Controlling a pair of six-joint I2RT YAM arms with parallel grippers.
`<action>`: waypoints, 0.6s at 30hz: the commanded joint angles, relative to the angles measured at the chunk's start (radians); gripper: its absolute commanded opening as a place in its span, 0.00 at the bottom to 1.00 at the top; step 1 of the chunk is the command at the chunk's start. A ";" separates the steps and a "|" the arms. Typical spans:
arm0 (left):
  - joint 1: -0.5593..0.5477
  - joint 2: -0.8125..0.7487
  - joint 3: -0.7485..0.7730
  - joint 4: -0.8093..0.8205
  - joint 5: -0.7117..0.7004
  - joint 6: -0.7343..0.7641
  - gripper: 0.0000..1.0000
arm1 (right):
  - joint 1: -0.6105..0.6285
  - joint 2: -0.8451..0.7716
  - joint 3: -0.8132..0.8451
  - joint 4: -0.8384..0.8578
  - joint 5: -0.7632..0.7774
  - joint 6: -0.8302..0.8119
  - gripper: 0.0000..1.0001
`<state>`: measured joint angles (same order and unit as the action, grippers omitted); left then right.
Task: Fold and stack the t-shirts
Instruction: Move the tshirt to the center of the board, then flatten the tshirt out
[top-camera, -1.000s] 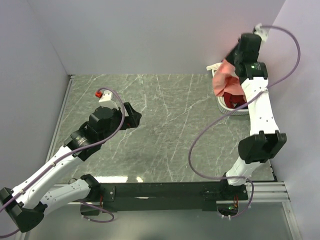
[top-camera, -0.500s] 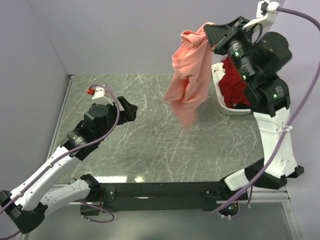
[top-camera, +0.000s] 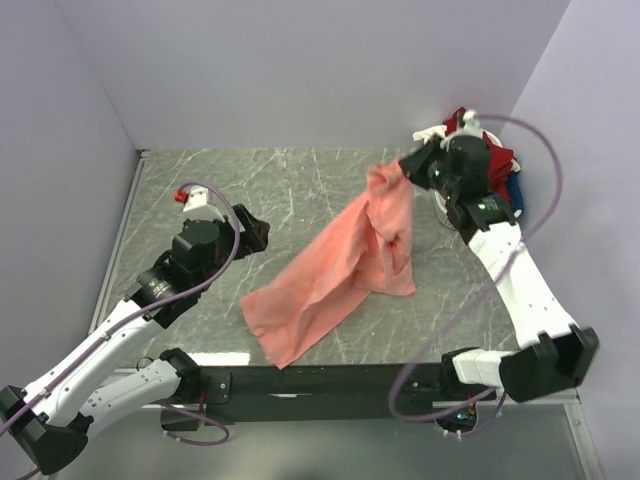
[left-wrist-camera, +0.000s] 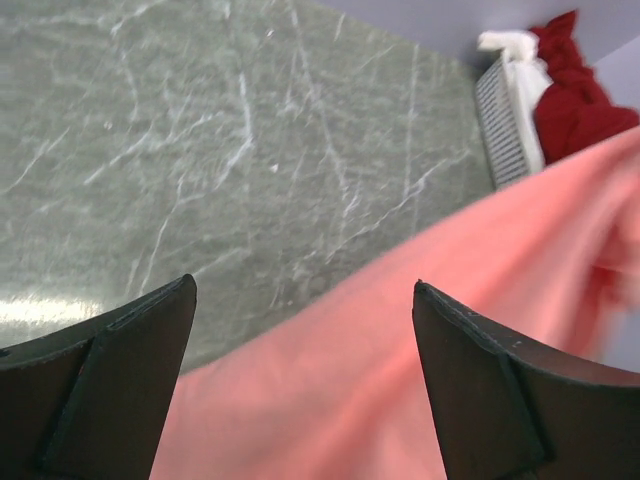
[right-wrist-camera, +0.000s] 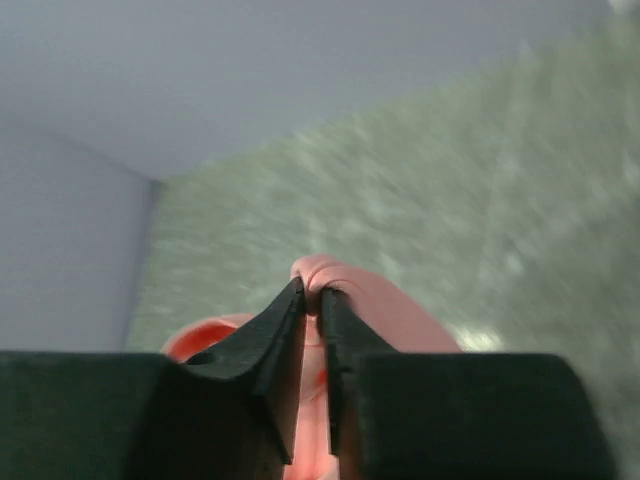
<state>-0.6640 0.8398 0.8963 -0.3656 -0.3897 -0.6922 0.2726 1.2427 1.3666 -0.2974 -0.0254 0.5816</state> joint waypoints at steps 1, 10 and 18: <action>0.006 -0.025 -0.051 0.004 -0.011 -0.024 0.93 | -0.127 0.041 -0.133 0.081 -0.106 0.057 0.24; 0.006 -0.061 -0.310 0.076 0.119 -0.158 0.78 | -0.101 -0.043 -0.438 0.119 -0.076 0.026 0.56; -0.129 -0.018 -0.484 0.163 0.180 -0.256 0.66 | -0.023 -0.100 -0.645 0.141 0.024 0.001 0.56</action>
<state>-0.7269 0.8173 0.4210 -0.2859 -0.2241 -0.8902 0.2413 1.1599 0.7765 -0.2062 -0.0456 0.6006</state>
